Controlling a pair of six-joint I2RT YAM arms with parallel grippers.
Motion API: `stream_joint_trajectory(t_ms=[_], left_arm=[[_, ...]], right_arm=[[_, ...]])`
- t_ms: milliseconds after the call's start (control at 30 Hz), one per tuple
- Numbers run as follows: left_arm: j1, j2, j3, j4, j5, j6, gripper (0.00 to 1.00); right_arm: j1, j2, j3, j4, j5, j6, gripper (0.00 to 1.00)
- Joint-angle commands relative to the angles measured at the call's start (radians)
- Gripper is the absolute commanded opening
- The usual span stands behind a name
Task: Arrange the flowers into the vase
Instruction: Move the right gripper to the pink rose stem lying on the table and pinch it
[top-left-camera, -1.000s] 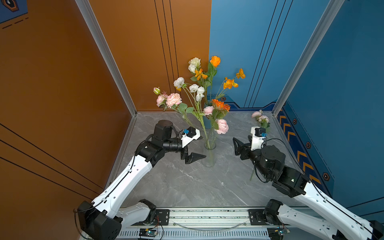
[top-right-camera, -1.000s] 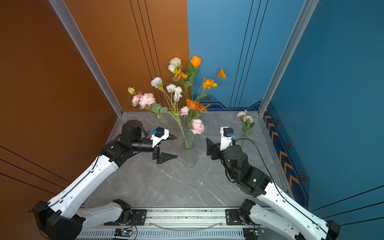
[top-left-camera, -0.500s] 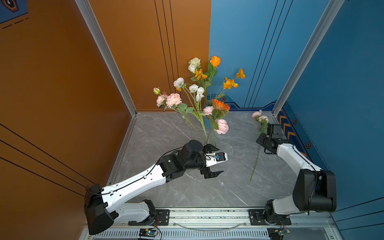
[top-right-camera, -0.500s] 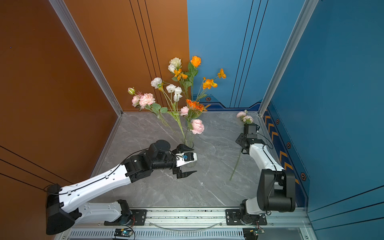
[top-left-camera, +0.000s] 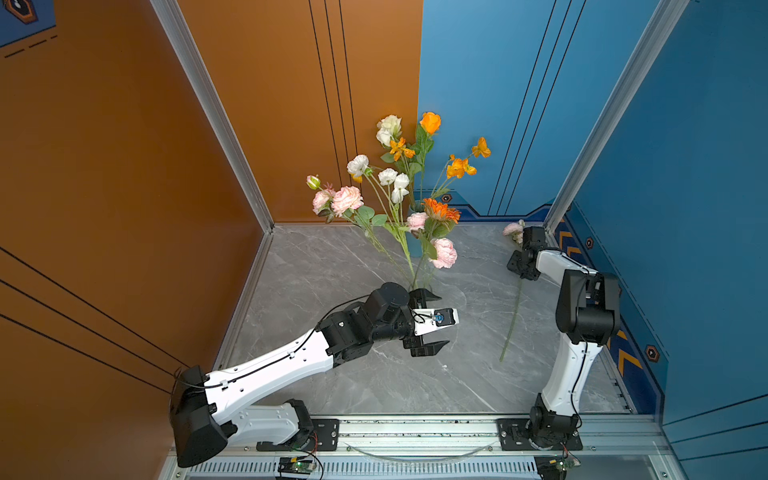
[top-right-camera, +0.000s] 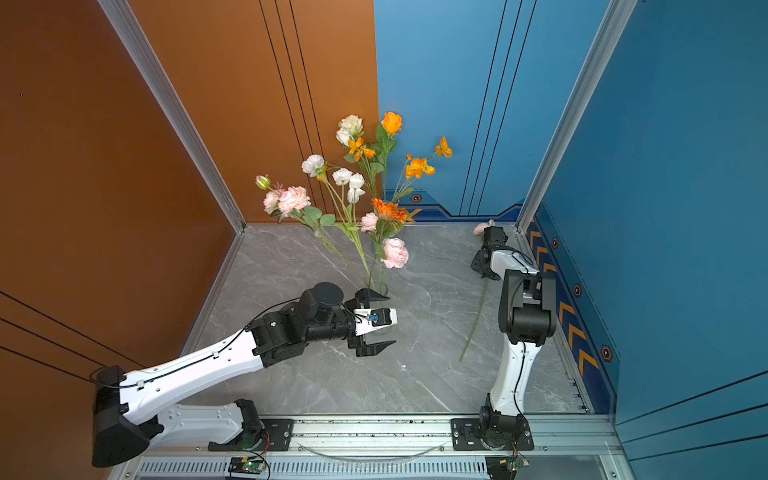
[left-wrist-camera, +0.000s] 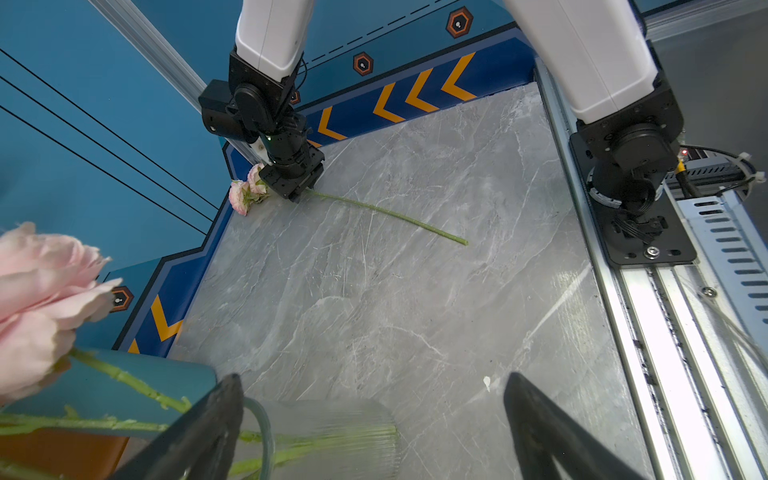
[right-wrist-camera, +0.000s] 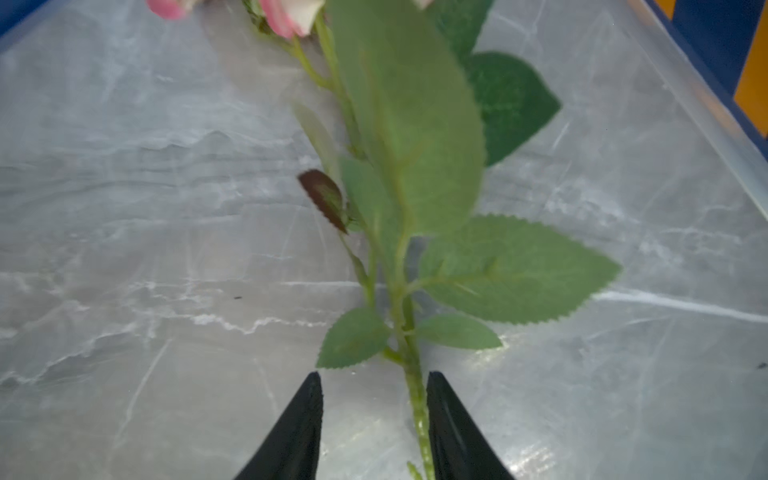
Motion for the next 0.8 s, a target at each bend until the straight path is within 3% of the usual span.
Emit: stream_joint_trajectory(t_ms=[0,433,533,633,767], left_arm=[[-0.006,0.007,-0.003,0.01,-0.008,0.005,0.98],[-0.005,0.002,-0.006,0.01,-0.006,0.013,0.98],[-0.005,-0.004,-0.006,0.011,-0.004,0.013,0.98],[-0.005,-0.015,-0.006,0.011,-0.005,0.013,0.98],[-0.006,-0.024,-0.005,0.01,-0.004,0.012,0.98]], right_arm=[[-0.012,-0.006,0.021,-0.059,0.067,-0.038,0.44],[-0.038,0.141,0.162,-0.18,-0.024,-0.041,0.32],[-0.04,0.169,0.193,-0.203,-0.044,-0.044,0.21],[-0.044,0.178,0.204,-0.216,-0.071,-0.049,0.0],[-0.026,0.131,0.166,-0.199,-0.077,-0.087,0.0]])
